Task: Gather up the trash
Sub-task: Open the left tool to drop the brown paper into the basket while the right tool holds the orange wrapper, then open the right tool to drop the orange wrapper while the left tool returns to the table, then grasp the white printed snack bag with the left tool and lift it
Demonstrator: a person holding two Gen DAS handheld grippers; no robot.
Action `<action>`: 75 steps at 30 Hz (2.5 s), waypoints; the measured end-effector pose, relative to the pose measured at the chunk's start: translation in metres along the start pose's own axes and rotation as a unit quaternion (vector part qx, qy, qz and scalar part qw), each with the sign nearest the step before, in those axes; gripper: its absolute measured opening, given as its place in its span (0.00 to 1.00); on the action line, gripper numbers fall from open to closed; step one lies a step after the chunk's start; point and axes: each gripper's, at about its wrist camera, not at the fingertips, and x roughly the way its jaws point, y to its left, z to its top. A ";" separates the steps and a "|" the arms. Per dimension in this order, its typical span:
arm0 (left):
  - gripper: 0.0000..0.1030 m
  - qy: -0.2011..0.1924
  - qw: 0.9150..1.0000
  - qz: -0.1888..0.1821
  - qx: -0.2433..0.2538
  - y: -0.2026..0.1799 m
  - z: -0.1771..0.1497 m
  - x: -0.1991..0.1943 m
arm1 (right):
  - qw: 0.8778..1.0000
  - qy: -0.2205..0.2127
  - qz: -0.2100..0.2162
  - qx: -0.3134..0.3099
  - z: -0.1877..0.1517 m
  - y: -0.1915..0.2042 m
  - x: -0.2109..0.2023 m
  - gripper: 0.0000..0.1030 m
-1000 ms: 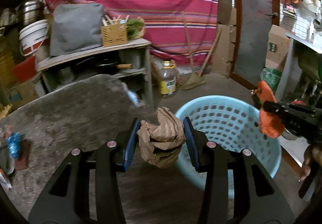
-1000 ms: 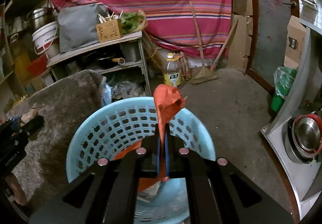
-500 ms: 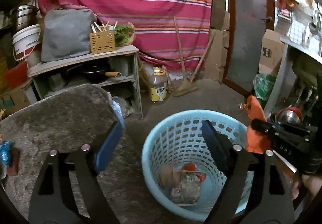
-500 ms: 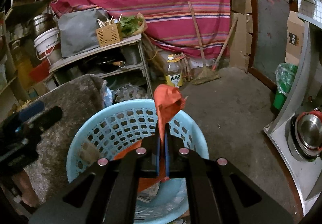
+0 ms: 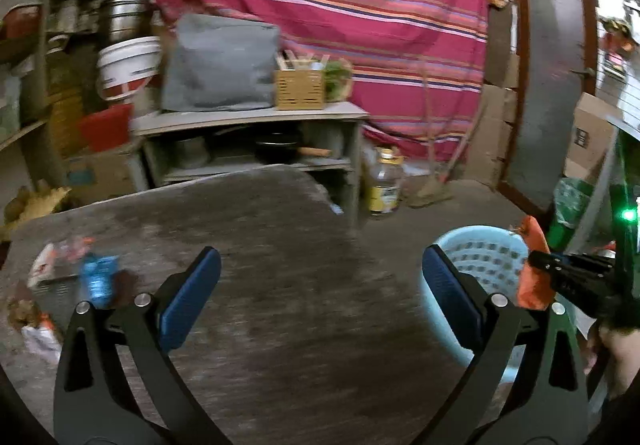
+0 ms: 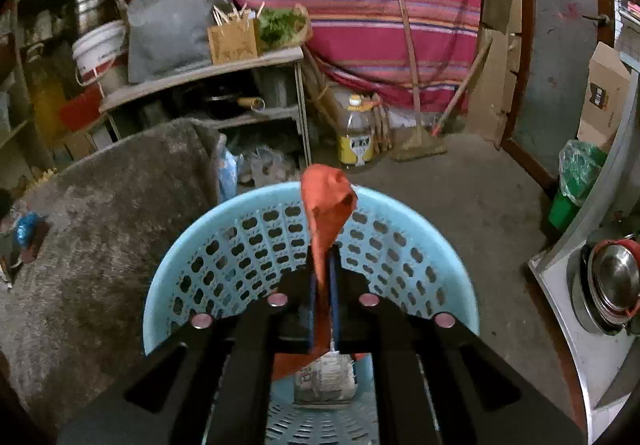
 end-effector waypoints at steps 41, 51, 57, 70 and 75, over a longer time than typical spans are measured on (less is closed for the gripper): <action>0.95 0.072 0.971 0.206 -0.097 0.290 -0.092 -0.067 | 0.993 -0.022 0.059 -0.100 -0.007 0.270 0.004 0.96; 0.95 0.100 0.976 0.165 -0.101 0.290 -0.100 -0.044 | 0.991 -0.032 0.074 -0.103 -0.008 0.284 0.010 0.96; 0.95 0.110 0.978 0.153 -0.088 0.285 -0.098 -0.023 | 0.989 0.002 0.067 -0.132 -0.014 0.301 0.019 0.96; 0.61 0.124 0.981 0.124 -0.086 0.289 -0.095 -0.012 | 0.987 0.020 0.079 -0.139 -0.021 0.322 0.026 0.96; 0.54 0.124 0.981 0.123 -0.082 0.286 -0.096 -0.019 | 0.985 0.017 0.086 -0.146 -0.022 0.330 0.021 0.96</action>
